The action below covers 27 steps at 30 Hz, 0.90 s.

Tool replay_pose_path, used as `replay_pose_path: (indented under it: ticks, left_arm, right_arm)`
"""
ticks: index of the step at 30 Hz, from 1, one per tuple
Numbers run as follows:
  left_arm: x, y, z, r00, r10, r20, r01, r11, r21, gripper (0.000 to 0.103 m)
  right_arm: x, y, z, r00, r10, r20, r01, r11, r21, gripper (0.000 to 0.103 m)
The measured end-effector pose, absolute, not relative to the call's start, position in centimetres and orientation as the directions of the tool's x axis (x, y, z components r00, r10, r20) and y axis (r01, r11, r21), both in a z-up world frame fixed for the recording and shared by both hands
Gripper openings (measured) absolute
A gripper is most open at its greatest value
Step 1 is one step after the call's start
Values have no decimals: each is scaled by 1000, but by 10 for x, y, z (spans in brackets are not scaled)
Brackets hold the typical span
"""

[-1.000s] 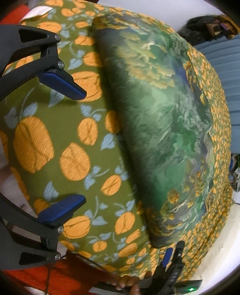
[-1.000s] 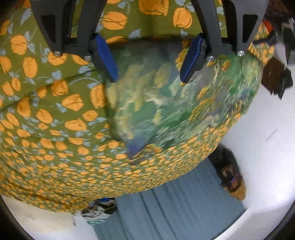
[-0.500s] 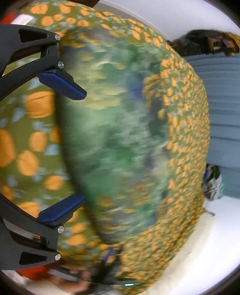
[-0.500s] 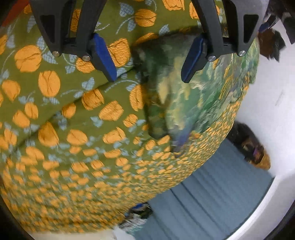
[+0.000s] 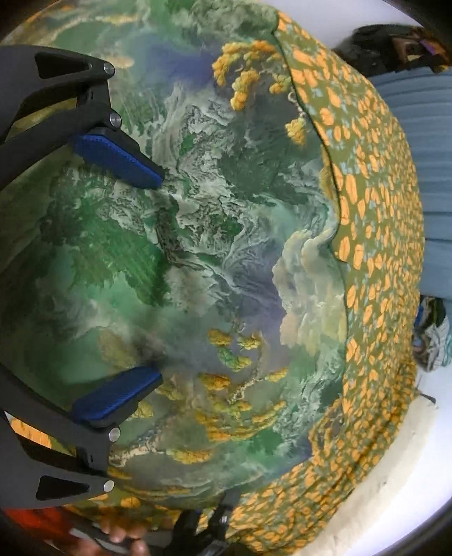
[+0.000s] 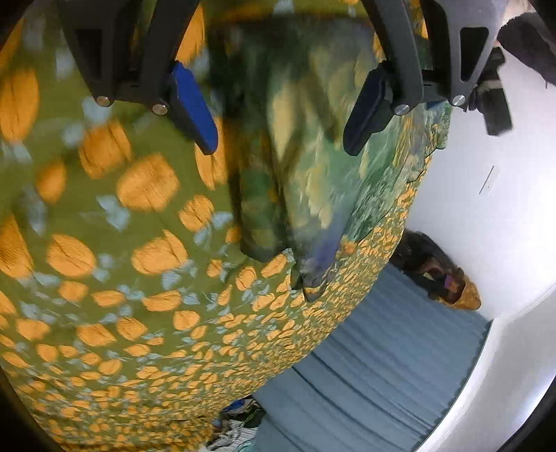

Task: Fold large clothes

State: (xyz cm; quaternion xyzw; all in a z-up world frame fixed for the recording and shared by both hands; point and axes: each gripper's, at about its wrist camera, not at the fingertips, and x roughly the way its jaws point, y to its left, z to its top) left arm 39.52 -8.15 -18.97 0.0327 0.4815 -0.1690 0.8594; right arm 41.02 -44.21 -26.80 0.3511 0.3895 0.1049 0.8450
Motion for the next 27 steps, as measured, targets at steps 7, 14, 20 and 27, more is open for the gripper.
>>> replay_pose_path:
  ticks: [7, 14, 20, 27]
  left_arm:
    - [394, -81, -193, 476, -261, -840, 327, 939, -106, 103]
    - [399, -84, -187, 461, -243, -853, 330, 940, -89, 103]
    - [398, -62, -100, 454, -310, -835, 306, 935, -181, 90]
    - [377, -122, 7, 309, -511, -802, 598, 760, -254, 99]
  right_arm:
    - [413, -433, -292, 613, 609, -503, 66, 595, 801, 80]
    - [398, -422, -265, 633, 580, -513, 24, 647, 762, 33]
    - [360, -361, -166, 730, 472, -493, -174, 827, 534, 32]
    - [334, -243, -98, 795, 340, -503, -328, 938, 116, 32]
